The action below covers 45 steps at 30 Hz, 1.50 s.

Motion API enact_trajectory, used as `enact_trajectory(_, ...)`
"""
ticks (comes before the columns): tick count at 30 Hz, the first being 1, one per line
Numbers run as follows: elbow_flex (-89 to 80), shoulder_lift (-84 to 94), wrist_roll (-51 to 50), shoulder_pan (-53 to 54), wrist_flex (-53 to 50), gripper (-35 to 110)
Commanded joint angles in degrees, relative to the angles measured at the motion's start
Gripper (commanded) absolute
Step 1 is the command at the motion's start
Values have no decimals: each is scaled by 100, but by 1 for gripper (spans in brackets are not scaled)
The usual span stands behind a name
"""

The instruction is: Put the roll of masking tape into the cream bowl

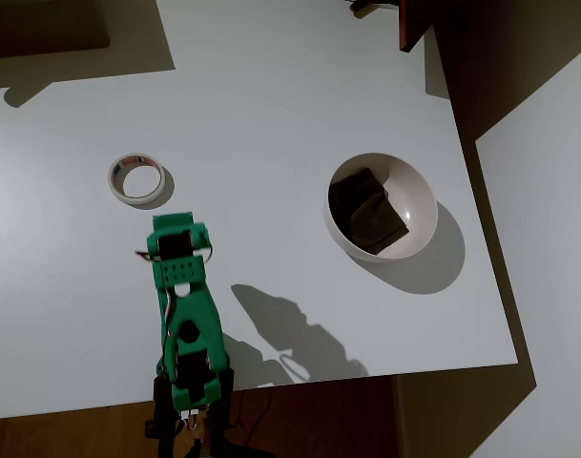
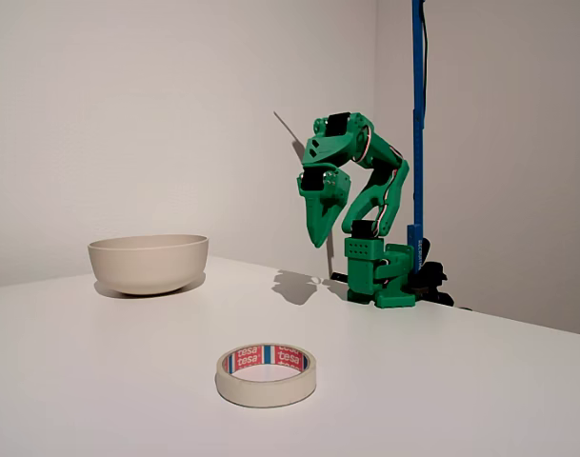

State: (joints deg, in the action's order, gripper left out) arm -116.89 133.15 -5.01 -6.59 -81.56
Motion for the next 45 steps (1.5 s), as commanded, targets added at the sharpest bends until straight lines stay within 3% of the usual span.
enact_trajectory(1,1529,-1081,-132,-272,-255,-8)
enact_trajectory(8,4043,-3164,-264,-615,-1107,-8)
enact_trajectory(11,4852,-3955,-387,-747,-1310,5)
enact_trajectory(14,5063,-4430,-457,-870,-1055,12)
enact_trajectory(27,5590,-6170,-765,-1169,-413,13)
enact_trajectory(34,6812,-7277,-809,-1134,-835,11)
enact_trajectory(45,7462,-7629,-879,-1169,-1063,12)
